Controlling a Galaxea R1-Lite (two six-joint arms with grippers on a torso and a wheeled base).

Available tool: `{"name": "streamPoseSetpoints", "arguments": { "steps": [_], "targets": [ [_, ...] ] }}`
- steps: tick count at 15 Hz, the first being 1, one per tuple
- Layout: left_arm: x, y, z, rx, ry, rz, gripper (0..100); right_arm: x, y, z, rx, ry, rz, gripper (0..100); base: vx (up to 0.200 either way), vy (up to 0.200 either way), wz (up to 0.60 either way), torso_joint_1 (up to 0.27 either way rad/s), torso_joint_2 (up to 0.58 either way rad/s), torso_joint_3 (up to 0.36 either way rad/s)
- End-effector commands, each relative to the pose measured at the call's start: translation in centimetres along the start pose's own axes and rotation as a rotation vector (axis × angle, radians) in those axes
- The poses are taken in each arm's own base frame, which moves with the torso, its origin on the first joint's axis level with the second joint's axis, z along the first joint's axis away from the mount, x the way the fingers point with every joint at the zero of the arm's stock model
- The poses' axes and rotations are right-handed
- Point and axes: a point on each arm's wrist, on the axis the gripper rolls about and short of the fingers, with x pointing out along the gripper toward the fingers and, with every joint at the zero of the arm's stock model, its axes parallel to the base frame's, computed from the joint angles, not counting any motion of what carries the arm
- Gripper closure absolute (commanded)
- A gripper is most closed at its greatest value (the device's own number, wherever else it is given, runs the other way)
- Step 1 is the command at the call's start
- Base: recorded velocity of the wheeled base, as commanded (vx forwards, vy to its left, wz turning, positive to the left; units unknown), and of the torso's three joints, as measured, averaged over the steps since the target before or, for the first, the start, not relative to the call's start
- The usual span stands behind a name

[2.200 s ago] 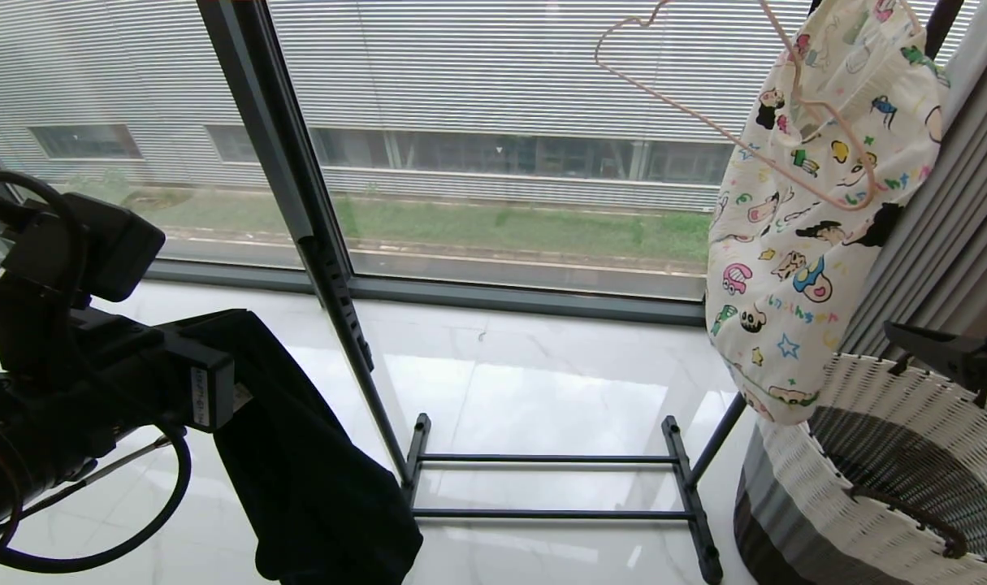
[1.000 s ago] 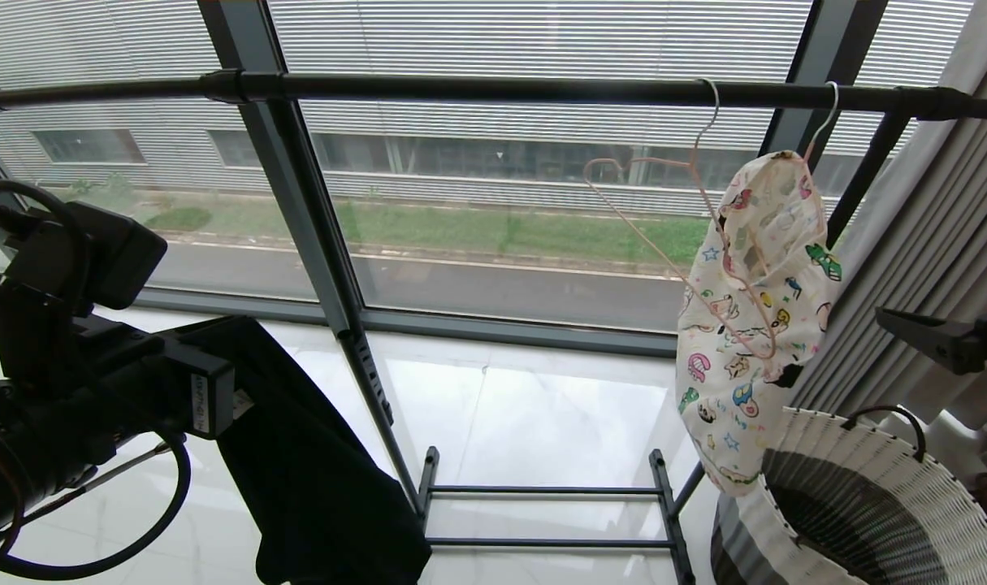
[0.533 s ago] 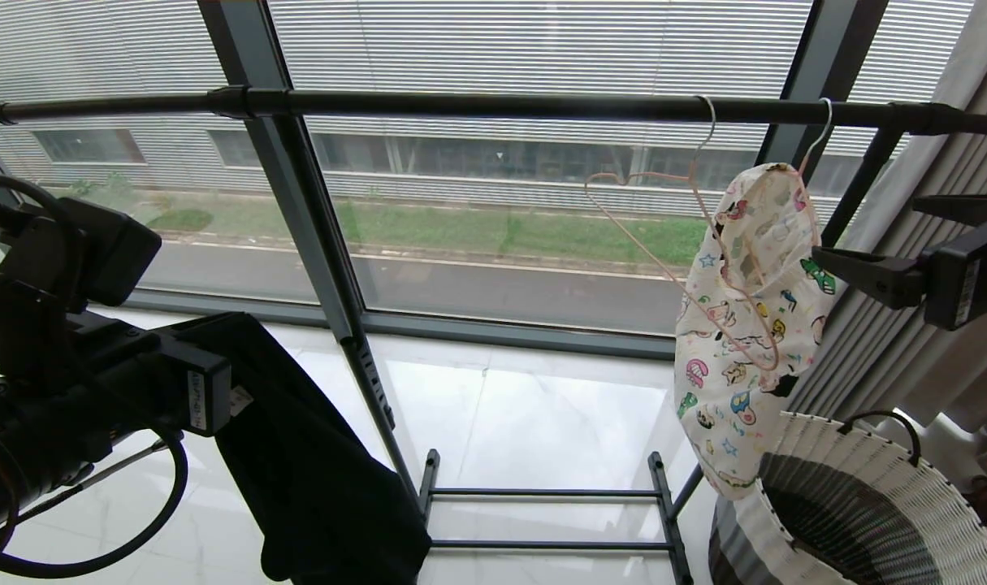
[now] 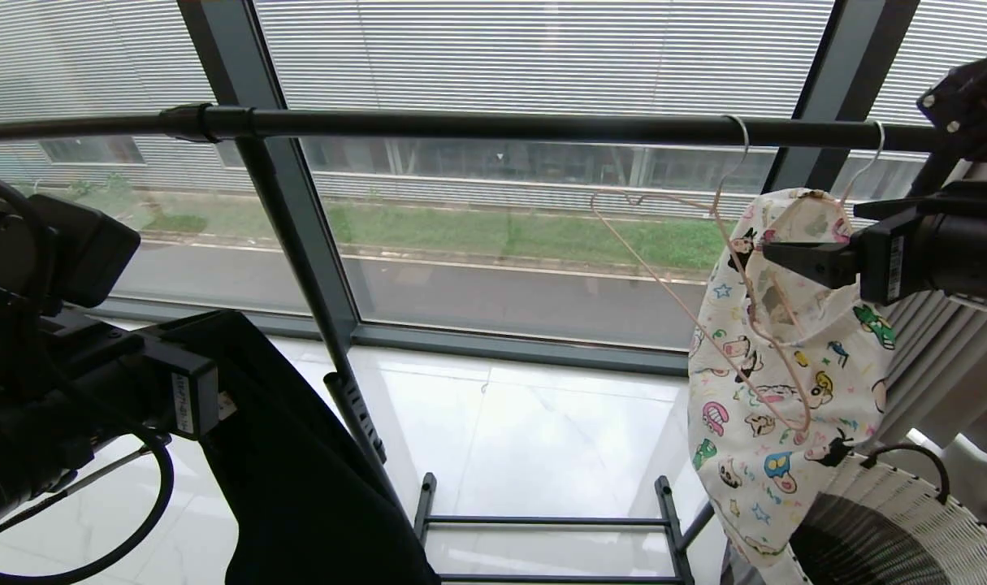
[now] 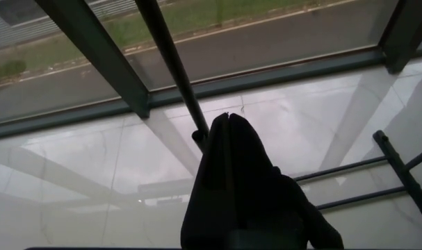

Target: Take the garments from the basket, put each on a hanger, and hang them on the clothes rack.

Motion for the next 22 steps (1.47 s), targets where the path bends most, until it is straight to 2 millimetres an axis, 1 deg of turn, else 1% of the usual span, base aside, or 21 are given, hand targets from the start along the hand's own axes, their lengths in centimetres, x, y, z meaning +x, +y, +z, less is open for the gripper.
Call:
{"name": "streamPoseSetpoints", "arguments": {
  "steps": [1, 3, 6, 7, 10, 12, 13, 17, 22],
  "targets": [
    [0.0, 0.0, 0.0, -0.001, -0.001, 0.0, 100, 0.6, 0.7, -0.2, 0.01, 0.016, 0.03, 0, 0.2, 0.0, 0.0, 0.002, 0.0, -0.002],
    [-0.1, 0.0, 0.1, -0.002, -0.004, 0.001, 100, 1.4, 1.5, -0.7, 0.031, 0.047, 0.056, 0, 0.0, 0.0, 0.0, 0.0, 0.0, 0.0],
    [-0.2, 0.1, 0.0, -0.002, -0.005, 0.002, 100, 2.9, 2.1, -1.8, 0.096, 0.107, 0.064, 0, 0.0, 0.0, 0.0, 0.0, 0.0, 0.0],
    [-0.2, 0.0, 0.0, -0.002, -0.006, 0.0, 100, 3.3, 2.2, -2.4, 0.121, 0.131, 0.061, 0, 0.0, 0.0, 0.0, 0.0, 0.0, 0.0],
    [-0.2, 0.0, 0.0, -0.001, -0.006, -0.001, 100, 3.9, 2.4, -5.1, 0.146, 0.212, 0.052, 0, 0.0, 0.0, 0.0, 0.0, 0.0, 0.0],
    [-0.2, 0.0, 0.0, -0.001, -0.006, -0.001, 100, 5.1, 2.1, -6.5, 0.18, 0.196, 0.028, 0, 0.0, 0.0, 0.0, 0.0, 0.0, 0.0],
    [-0.2, 0.0, 0.0, -0.001, -0.006, 0.0, 100, 5.3, 1.9, -6.9, 0.181, 0.192, 0.02, 0, 0.0, 0.0, 0.0, 0.0, 0.0, 0.0],
    [-0.2, -0.1, -0.2, 0.001, 0.001, -0.003, 100, 5.9, 1.1, -7.7, 0.176, 0.218, 0.004, 0, 0.0, 0.0, 0.0, 0.0, 0.0, 0.0],
    [-0.2, -0.1, -0.2, -0.001, 0.001, -0.005, 100, 6.8, 0.3, -8.1, 0.182, 0.213, -0.015, 0, 0.0, 0.0, 0.0, 0.0, 0.0, 0.0]
  ]
}}
